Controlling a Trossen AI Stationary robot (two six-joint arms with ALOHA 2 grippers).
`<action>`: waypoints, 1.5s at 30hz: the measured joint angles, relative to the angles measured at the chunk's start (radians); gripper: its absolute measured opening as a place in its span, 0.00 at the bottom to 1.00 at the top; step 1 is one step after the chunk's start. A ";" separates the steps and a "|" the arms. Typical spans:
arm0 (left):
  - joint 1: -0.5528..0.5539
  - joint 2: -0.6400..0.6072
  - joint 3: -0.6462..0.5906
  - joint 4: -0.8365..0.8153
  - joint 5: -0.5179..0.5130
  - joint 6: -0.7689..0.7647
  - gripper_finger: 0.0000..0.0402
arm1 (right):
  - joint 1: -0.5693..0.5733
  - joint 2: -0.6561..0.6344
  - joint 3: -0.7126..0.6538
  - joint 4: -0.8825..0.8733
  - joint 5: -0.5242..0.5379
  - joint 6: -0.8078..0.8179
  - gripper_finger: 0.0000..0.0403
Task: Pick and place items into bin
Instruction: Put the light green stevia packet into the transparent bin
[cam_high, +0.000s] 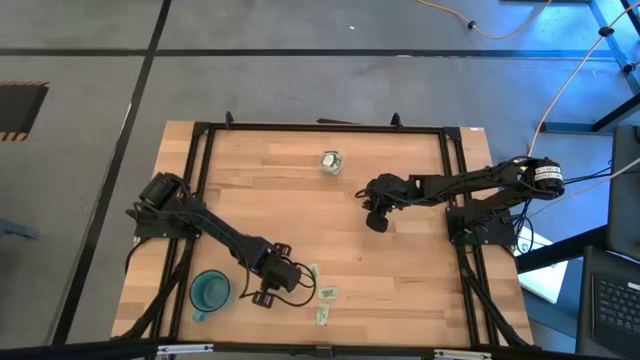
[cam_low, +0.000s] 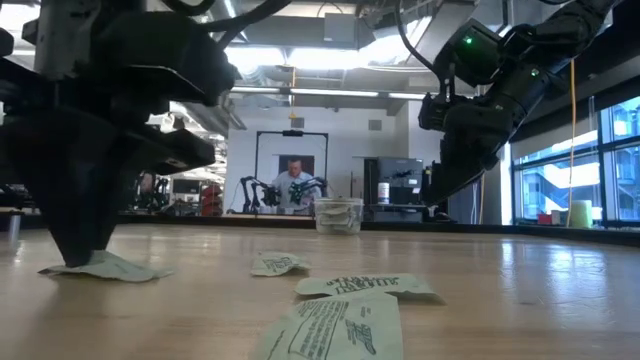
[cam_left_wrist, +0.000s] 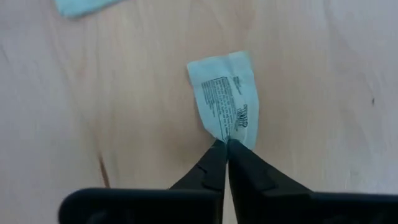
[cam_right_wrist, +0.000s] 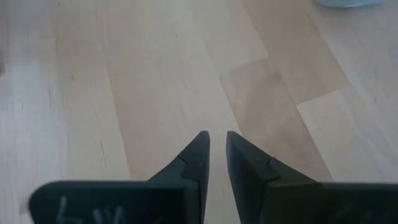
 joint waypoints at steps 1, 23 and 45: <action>0.003 -0.008 -0.002 -0.010 0.001 -0.006 0.01 | 0.000 0.000 0.000 0.000 0.000 -0.001 0.15; 0.740 -0.233 0.004 0.210 -0.126 0.349 0.01 | 0.000 0.000 0.000 -0.001 0.000 -0.008 0.15; 0.901 0.215 0.485 -0.018 -0.089 0.548 0.02 | -0.053 0.000 0.000 -0.042 -0.001 -0.092 0.15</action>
